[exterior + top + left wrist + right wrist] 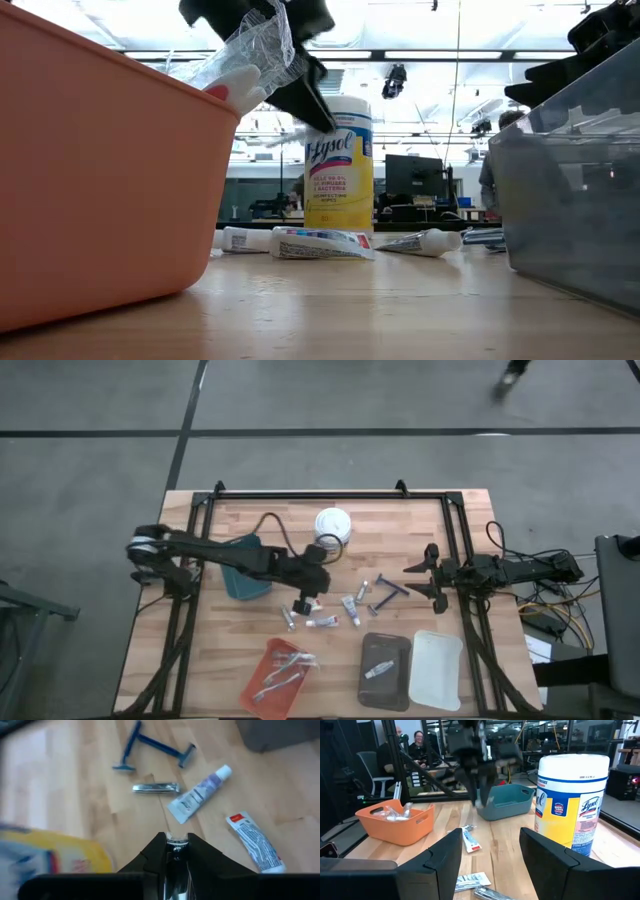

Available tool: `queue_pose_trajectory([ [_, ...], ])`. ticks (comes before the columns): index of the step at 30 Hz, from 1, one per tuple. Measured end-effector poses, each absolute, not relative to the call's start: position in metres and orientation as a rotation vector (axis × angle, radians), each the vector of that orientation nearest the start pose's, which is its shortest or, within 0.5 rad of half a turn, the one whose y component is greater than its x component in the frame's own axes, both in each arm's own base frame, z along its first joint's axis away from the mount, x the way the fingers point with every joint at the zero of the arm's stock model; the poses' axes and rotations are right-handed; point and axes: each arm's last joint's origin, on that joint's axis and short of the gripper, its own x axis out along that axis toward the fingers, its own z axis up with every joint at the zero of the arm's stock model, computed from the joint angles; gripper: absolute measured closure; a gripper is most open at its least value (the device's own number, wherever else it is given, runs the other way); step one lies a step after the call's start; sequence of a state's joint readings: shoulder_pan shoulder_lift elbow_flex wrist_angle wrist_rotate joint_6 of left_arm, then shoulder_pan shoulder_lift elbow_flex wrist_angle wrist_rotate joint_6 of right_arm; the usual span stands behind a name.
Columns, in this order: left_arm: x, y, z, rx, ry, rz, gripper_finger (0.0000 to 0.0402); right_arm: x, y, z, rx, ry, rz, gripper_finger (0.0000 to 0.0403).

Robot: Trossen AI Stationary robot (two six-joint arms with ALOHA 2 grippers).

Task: Pick & Place Travel size toiletries
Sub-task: Put the silver nail cutter into the blue bin

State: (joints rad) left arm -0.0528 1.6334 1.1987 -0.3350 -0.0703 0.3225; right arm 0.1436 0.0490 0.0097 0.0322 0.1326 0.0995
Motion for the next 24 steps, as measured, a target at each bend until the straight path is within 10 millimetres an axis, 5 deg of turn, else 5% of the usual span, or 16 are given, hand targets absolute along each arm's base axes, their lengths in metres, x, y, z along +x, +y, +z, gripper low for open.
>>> queue_pose_trajectory([
  [5,0.314,-0.013,0.267,0.302,0.689,0.130,0.0338,0.099,0.011,0.166,0.096,0.006,0.012,0.0207],
  [11,0.259,-0.009,0.261,0.192,0.628,0.352,0.0337,0.099,0.011,0.166,0.102,0.006,0.011,0.0207],
  [17,0.216,-0.002,0.237,0.061,0.547,0.494,0.0337,0.099,0.011,0.166,0.100,0.007,0.011,0.0207],
  [24,0.194,0.003,0.214,0.021,0.402,0.622,0.0337,0.099,0.011,0.166,0.101,0.007,0.011,0.0207],
])
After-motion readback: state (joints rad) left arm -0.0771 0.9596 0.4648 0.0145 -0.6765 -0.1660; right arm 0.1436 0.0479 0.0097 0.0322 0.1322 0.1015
